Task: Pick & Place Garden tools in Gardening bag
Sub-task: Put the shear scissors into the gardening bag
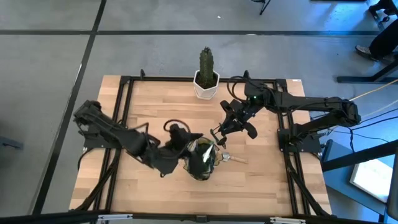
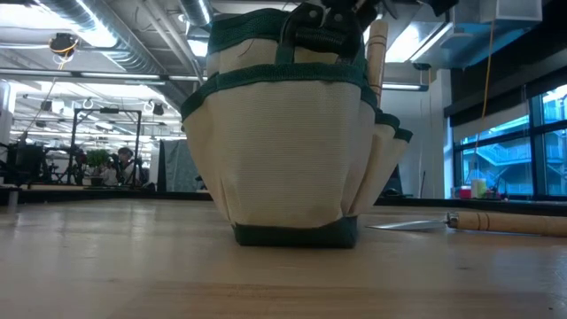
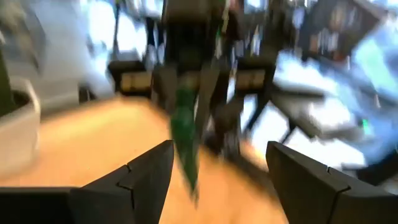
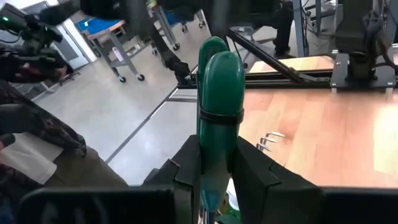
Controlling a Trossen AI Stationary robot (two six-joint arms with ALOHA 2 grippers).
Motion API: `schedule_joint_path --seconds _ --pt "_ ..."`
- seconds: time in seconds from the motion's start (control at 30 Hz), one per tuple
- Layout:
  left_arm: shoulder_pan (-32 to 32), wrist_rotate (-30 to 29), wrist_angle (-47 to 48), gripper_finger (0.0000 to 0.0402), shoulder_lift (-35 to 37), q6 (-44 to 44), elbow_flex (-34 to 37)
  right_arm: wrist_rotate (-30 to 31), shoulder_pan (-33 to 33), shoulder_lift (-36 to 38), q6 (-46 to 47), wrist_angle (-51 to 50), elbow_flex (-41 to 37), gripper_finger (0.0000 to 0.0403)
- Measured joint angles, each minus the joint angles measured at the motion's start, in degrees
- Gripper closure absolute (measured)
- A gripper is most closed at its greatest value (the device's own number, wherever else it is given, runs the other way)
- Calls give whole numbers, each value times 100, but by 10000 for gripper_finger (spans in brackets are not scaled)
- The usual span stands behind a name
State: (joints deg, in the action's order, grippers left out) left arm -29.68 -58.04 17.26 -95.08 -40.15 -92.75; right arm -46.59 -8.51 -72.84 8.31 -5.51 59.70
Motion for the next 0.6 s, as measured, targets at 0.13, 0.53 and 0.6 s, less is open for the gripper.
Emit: schedule_joint_path --seconds 0.13,0.53,0.6 --pt "193 1143 2469 159 139 -1077 -725 0 -2 2 -19 -35 0 339" --pt "196 -631 2052 176 -611 -876 -979 241 -11 9 -25 171 2 339" --pt "84 -1298 1688 176 -800 -856 -975 301 -11 9 -101 183 2 339"
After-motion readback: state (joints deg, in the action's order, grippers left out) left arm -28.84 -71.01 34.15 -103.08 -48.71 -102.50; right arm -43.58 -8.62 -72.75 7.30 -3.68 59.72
